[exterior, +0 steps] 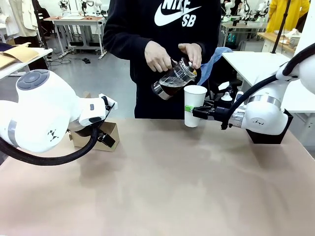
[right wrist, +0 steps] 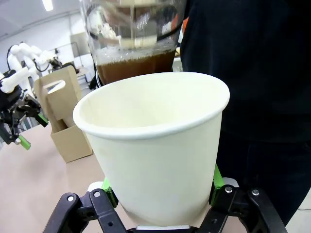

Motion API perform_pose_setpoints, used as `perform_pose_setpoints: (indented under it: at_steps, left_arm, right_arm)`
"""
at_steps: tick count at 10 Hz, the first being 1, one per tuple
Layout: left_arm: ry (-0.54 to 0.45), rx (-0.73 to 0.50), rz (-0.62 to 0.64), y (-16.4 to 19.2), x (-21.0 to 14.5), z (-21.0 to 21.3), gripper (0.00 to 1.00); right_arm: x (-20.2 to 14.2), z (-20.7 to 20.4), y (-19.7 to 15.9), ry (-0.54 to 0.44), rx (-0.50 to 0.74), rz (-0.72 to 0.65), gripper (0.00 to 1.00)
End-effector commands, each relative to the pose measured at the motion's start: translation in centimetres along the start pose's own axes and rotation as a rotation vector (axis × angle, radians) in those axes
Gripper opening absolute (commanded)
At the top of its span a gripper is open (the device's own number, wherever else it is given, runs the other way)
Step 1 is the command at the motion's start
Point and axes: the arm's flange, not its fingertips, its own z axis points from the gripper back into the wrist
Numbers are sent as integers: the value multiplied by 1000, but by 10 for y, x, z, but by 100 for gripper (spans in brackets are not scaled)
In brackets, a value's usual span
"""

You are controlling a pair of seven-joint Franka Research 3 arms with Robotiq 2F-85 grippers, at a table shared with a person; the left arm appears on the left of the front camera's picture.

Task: Pour a drink into a cup and package it in a carrier.
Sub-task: When a person places the Paper Cup Lid on the 600 ml Paper Cup , lift the 600 ml Paper Cup.

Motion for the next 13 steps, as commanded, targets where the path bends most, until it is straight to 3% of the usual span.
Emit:
perform_pose_setpoints:
  at_steps: [1, 13]
  left_arm:
    - [-1, -2, 1, 1, 0, 0, 100]
    - [-1, -2, 1, 1, 0, 0, 100]
  right_arm:
    - [2, 1, 5, -2, 2, -3, 80]
    - [2, 1, 5, -2, 2, -3, 80]
